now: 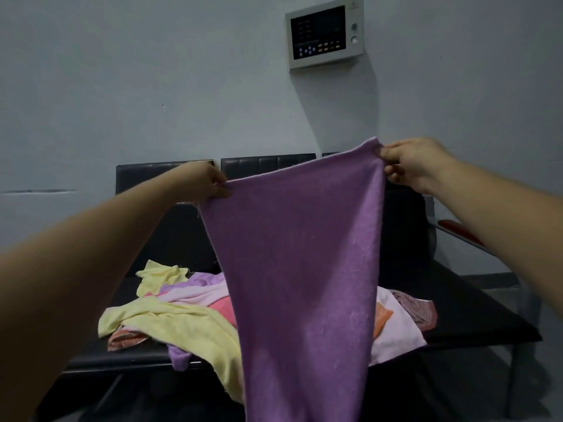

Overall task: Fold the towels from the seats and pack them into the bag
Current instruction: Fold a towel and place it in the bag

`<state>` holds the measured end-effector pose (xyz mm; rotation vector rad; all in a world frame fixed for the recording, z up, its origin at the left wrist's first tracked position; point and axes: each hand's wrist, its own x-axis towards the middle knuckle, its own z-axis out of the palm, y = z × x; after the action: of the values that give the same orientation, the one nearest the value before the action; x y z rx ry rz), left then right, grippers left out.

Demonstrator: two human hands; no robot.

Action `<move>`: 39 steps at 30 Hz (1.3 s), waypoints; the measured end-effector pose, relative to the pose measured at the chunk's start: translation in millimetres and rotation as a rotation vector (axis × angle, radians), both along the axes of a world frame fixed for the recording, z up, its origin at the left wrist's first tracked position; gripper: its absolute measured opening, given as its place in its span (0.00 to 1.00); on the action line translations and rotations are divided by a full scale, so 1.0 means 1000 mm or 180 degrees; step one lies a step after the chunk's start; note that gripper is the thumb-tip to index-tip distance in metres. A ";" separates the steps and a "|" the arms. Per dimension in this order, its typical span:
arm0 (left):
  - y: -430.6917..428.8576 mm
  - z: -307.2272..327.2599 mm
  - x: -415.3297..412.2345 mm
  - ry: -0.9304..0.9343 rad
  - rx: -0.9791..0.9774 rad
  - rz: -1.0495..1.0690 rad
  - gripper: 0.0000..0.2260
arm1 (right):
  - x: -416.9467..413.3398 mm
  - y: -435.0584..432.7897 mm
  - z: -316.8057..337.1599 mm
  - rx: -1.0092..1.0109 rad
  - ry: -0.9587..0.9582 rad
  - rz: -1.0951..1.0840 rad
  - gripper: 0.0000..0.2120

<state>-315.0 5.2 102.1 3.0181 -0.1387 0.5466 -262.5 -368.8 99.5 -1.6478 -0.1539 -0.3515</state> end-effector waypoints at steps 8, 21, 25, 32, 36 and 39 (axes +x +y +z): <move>-0.011 -0.012 -0.009 0.1050 -0.3843 -0.1916 0.09 | 0.005 0.002 -0.029 -0.0729 0.0056 -0.0042 0.05; -0.050 -0.031 -0.008 0.0874 -0.2372 -0.1514 0.05 | -0.009 0.050 -0.050 -0.1125 -0.0016 0.0469 0.05; -0.059 -0.035 -0.006 0.0383 -0.1971 -0.1360 0.07 | -0.013 0.063 -0.058 -0.0883 -0.0342 0.0489 0.05; -0.074 -0.037 -0.002 0.0202 -0.1790 -0.1405 0.07 | -0.031 0.083 -0.060 -0.0625 -0.0314 0.1715 0.12; -0.073 -0.042 -0.001 0.0257 -0.1772 -0.1352 0.09 | -0.033 0.086 -0.066 -0.1257 -0.0601 0.1480 0.07; -0.065 -0.046 -0.001 0.0607 -0.1831 -0.1402 0.13 | -0.032 0.086 -0.067 -0.1107 -0.0588 0.1337 0.05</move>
<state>-316.1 -60.0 56.0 2.3580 -0.5178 0.2049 -295.0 -282.5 32.8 -1.8676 -0.7221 -0.1585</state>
